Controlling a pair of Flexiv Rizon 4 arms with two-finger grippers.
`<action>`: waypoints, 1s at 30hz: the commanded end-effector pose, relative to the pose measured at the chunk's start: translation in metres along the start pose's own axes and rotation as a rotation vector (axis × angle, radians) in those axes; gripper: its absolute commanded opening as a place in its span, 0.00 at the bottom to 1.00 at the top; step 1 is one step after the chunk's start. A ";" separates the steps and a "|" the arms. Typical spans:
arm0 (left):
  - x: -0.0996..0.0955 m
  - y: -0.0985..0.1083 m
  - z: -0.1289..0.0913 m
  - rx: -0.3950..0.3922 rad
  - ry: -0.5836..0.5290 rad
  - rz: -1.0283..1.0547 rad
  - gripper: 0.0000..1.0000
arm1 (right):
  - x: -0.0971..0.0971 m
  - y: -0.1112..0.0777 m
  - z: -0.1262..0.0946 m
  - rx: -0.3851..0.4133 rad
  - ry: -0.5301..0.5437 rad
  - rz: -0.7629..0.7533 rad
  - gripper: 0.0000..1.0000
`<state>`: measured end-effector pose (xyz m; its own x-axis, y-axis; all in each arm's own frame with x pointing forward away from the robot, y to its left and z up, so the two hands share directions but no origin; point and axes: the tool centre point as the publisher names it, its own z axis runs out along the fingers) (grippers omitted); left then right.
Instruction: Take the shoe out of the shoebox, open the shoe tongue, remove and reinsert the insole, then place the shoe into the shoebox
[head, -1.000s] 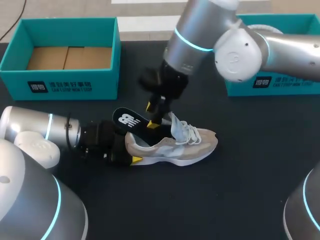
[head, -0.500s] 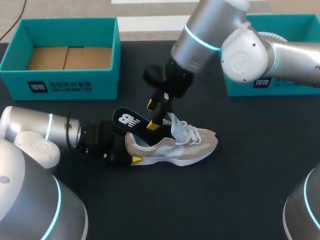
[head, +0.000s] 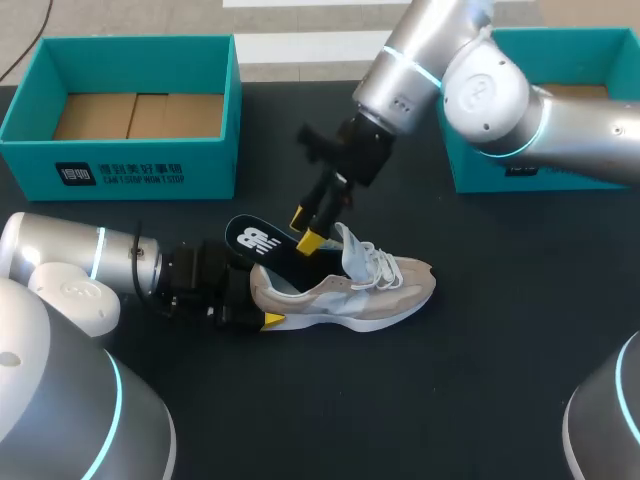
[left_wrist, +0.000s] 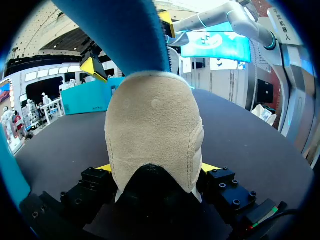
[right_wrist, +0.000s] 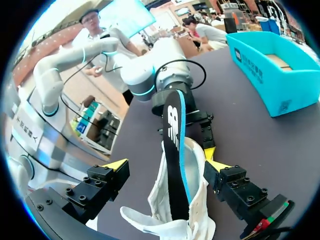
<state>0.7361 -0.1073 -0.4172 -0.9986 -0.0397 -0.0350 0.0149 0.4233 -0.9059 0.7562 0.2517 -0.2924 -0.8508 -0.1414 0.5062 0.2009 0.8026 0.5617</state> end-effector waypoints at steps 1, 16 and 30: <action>0.000 0.000 0.001 0.000 0.000 0.001 0.00 | -0.006 0.008 0.009 0.005 0.063 0.004 1.00; 0.000 0.000 0.001 0.000 0.000 0.001 0.00 | -0.002 0.013 0.027 -0.009 0.106 0.006 0.59; 0.000 0.000 0.001 0.000 0.000 0.001 0.00 | -0.011 0.014 0.041 -0.016 0.155 -0.016 0.41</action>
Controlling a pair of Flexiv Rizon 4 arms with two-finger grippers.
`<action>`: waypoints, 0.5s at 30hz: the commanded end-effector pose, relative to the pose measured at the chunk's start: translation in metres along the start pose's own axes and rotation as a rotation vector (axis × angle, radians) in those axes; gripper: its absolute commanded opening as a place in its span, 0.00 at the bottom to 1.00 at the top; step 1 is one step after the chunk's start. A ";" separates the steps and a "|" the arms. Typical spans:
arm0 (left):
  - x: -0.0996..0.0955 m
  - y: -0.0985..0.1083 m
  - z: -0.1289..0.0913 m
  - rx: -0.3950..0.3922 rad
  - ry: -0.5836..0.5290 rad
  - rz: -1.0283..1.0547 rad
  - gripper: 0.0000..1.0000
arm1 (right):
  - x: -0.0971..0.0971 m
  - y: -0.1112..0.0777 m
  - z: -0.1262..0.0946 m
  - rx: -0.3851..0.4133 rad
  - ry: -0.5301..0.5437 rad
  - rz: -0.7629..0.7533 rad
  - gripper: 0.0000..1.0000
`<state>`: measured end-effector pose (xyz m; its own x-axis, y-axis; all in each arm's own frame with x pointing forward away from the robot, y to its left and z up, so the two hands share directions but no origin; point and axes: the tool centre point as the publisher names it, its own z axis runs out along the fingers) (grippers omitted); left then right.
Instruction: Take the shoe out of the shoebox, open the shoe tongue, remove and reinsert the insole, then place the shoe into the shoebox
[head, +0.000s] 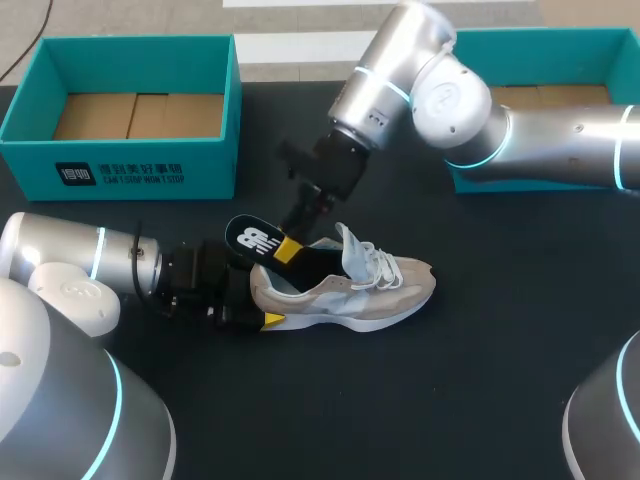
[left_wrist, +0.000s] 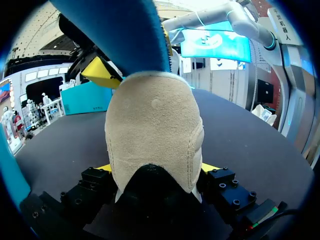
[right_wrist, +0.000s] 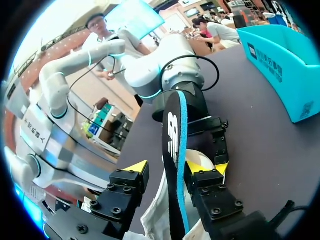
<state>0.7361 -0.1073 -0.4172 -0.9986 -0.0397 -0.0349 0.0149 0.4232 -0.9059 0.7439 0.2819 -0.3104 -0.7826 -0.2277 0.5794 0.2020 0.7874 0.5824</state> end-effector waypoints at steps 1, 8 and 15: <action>0.000 0.000 0.001 0.000 0.000 0.001 0.00 | -0.009 0.002 0.005 0.007 0.024 -0.003 0.41; 0.000 0.000 0.001 0.000 0.000 0.001 0.00 | -0.011 0.001 0.008 0.009 0.052 -0.012 0.18; 0.000 0.000 0.001 0.000 0.000 0.001 0.00 | -0.008 0.004 0.009 0.013 0.057 -0.014 0.00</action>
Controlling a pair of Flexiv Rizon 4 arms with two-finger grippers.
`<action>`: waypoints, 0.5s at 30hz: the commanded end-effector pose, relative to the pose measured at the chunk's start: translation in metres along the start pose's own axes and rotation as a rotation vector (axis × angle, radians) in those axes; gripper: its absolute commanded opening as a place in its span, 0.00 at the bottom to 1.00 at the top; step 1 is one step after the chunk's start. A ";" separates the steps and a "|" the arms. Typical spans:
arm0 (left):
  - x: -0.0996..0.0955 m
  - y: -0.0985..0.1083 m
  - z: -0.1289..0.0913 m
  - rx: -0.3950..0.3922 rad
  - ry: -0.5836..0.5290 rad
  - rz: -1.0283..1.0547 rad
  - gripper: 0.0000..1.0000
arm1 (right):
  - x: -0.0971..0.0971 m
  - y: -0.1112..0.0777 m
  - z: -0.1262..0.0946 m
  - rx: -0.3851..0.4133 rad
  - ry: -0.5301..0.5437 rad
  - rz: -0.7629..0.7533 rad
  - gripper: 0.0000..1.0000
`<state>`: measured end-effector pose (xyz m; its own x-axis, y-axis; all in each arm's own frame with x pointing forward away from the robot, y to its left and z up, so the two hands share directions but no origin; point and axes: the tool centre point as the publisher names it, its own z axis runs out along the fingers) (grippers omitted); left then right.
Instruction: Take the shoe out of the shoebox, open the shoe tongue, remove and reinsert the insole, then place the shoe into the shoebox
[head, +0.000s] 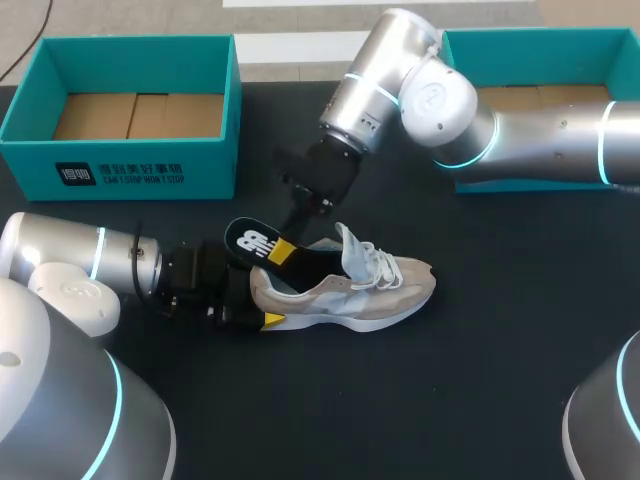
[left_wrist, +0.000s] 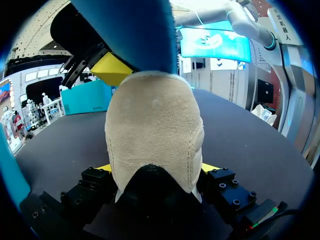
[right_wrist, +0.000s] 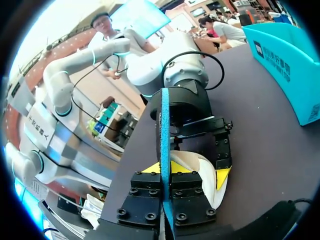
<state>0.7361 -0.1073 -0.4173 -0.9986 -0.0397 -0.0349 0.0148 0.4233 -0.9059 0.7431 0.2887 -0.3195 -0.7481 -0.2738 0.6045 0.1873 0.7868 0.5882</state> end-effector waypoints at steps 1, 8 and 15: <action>0.000 0.000 0.001 0.000 0.000 0.001 0.00 | -0.001 0.006 -0.002 0.002 -0.013 -0.001 0.00; 0.000 0.000 0.001 0.000 0.000 0.001 0.00 | 0.011 0.035 -0.037 -0.071 -0.136 -0.042 0.00; 0.000 0.000 0.001 0.000 0.000 0.001 0.00 | 0.013 0.069 -0.068 -0.316 -0.235 -0.107 0.00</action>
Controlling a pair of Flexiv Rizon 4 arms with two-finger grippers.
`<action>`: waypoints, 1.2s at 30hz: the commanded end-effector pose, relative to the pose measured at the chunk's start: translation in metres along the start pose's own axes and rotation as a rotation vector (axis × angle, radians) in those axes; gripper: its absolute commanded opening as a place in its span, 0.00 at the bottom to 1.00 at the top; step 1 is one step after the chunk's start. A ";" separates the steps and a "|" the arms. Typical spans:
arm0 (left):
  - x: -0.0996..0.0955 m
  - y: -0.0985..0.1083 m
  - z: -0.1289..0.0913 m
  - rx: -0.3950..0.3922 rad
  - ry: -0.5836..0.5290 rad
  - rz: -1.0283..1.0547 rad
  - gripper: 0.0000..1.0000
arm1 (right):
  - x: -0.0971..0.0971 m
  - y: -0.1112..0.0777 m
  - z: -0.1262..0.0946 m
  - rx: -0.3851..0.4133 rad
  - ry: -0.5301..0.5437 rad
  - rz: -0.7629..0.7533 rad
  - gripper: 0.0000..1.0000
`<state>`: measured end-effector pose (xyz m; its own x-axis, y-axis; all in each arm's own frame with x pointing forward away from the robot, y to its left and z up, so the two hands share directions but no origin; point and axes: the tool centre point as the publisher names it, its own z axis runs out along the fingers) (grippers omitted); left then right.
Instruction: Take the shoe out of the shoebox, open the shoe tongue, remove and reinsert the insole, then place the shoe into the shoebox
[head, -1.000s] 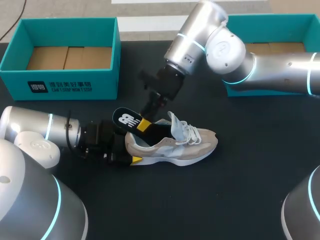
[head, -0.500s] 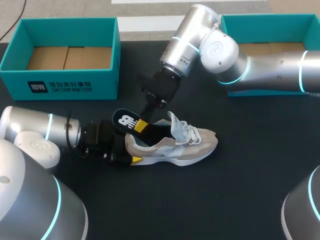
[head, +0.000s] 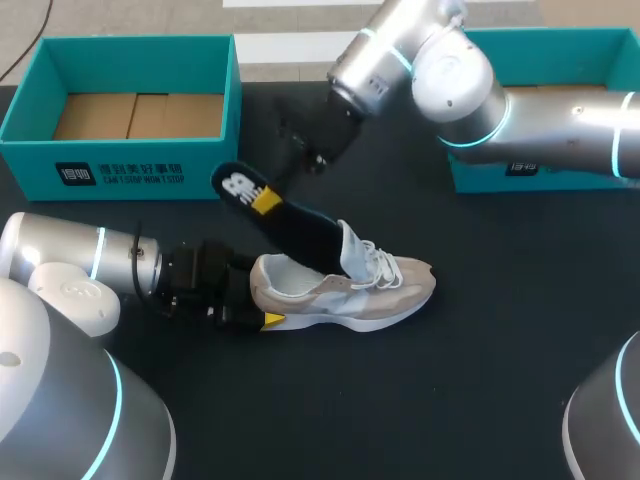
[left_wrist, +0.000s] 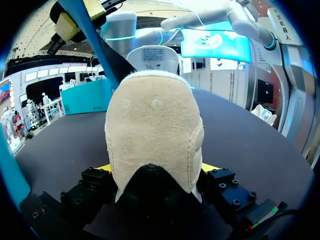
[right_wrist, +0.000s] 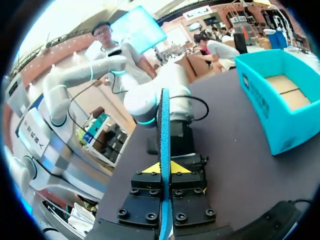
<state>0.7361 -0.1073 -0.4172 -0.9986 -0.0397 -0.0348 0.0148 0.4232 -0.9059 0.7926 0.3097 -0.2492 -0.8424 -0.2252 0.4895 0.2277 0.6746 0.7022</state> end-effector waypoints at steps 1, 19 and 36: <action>0.000 0.000 0.001 -0.001 0.000 0.001 0.00 | 0.010 0.010 -0.015 -0.208 -0.099 -0.061 0.00; 0.000 0.000 0.001 -0.001 0.000 0.001 0.00 | 0.008 0.035 -0.034 -0.301 -0.137 -0.140 0.00; 0.000 0.000 0.001 -0.001 0.000 0.001 0.00 | 0.051 0.129 -0.085 -0.754 -0.056 -0.375 0.00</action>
<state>0.7361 -0.1073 -0.4172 -0.9986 -0.0397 -0.0349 0.0148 0.4232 -0.9059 0.8234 0.3229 -0.0879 -0.9488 -0.2807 0.1448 0.1392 0.0401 0.9895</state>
